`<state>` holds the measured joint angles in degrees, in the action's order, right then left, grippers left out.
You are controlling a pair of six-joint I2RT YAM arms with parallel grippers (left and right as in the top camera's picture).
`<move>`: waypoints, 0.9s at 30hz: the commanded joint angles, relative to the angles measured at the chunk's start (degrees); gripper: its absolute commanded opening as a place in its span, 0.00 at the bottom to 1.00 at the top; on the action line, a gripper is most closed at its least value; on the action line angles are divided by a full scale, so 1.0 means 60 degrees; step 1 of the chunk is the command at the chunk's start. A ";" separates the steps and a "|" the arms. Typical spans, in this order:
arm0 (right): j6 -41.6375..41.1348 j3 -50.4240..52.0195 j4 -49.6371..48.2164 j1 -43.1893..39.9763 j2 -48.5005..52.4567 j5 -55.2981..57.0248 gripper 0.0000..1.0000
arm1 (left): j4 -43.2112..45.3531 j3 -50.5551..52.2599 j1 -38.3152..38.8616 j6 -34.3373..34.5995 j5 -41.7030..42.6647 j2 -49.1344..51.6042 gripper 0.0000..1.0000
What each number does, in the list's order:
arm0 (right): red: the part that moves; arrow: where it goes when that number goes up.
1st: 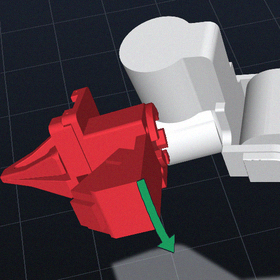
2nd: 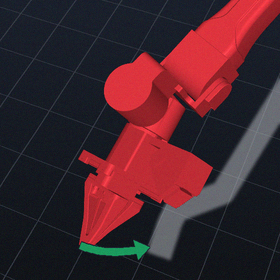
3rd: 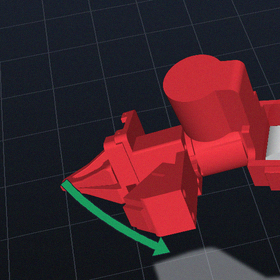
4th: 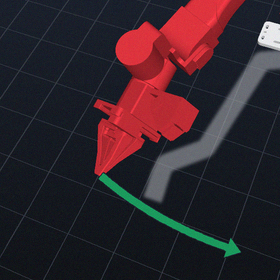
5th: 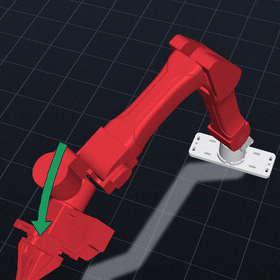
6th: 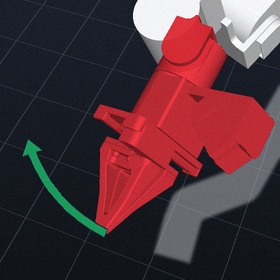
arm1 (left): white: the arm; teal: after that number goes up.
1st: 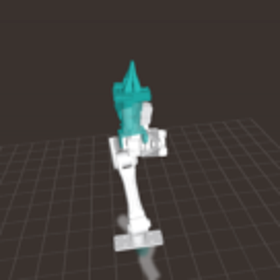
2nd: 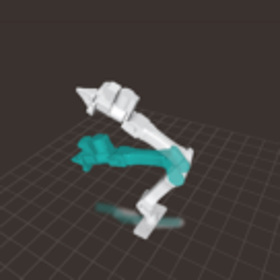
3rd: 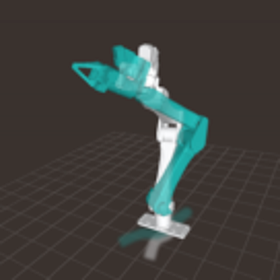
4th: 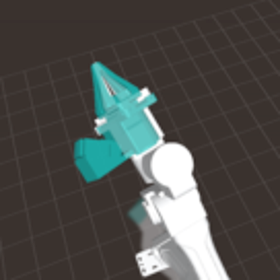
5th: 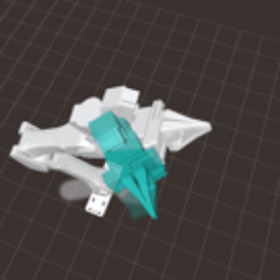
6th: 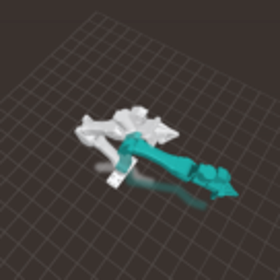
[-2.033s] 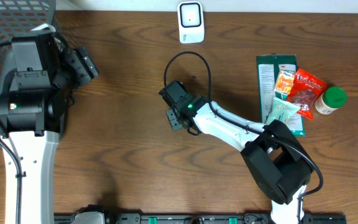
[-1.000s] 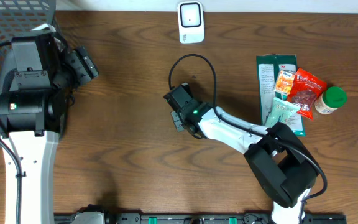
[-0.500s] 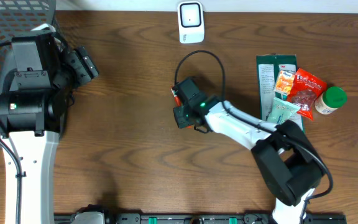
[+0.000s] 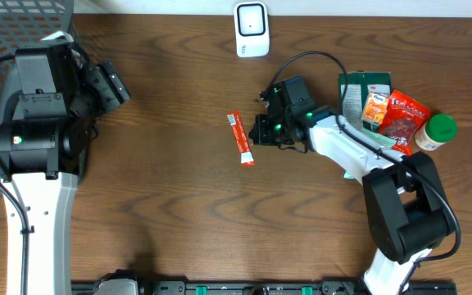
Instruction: Scan the item barcode
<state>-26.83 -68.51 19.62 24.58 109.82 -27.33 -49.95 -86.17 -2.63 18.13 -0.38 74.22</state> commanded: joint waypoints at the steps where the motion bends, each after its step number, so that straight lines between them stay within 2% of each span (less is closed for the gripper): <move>1: 0.0736 0.0106 -0.0197 -0.0011 -0.0149 -0.1373 0.19 | -0.0025 -0.0102 -0.0040 -0.0047 -0.0051 0.0062 0.84; 4: 0.0729 -0.0033 -0.0157 0.0328 -0.0164 -0.0310 0.39 | -0.0025 -0.0106 -0.0040 -0.0047 -0.0051 0.0062 0.84; 7: 0.0692 -0.0036 -0.0036 0.0874 -0.0160 0.1439 0.47 | -0.0025 -0.0106 -0.0040 -0.0047 -0.0051 0.0062 0.84; 11: 0.0696 -0.0033 0.0106 0.1610 -0.0160 0.3508 0.42 | -0.0029 -0.0106 -0.0040 -0.0047 -0.0051 0.0062 0.84; 16: 0.0729 -0.0033 0.0124 0.2262 -0.0157 0.5104 0.40 | -0.0025 -0.0102 -0.0040 -0.0047 -0.0051 0.0062 0.84; 22: 0.0951 -0.0029 0.0113 0.2430 -0.0146 0.5442 0.39 | -0.0029 -0.0106 -0.0040 -0.0047 -0.0051 0.0062 0.84; 27: 0.0951 -0.0029 -0.0011 0.2441 0.0022 0.5315 0.32 | -0.0025 -0.0106 -0.0040 -0.0047 -0.0051 0.0062 0.84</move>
<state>-21.80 -68.14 19.94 38.61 109.82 3.44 -49.95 -86.17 -2.63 18.13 -0.38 74.22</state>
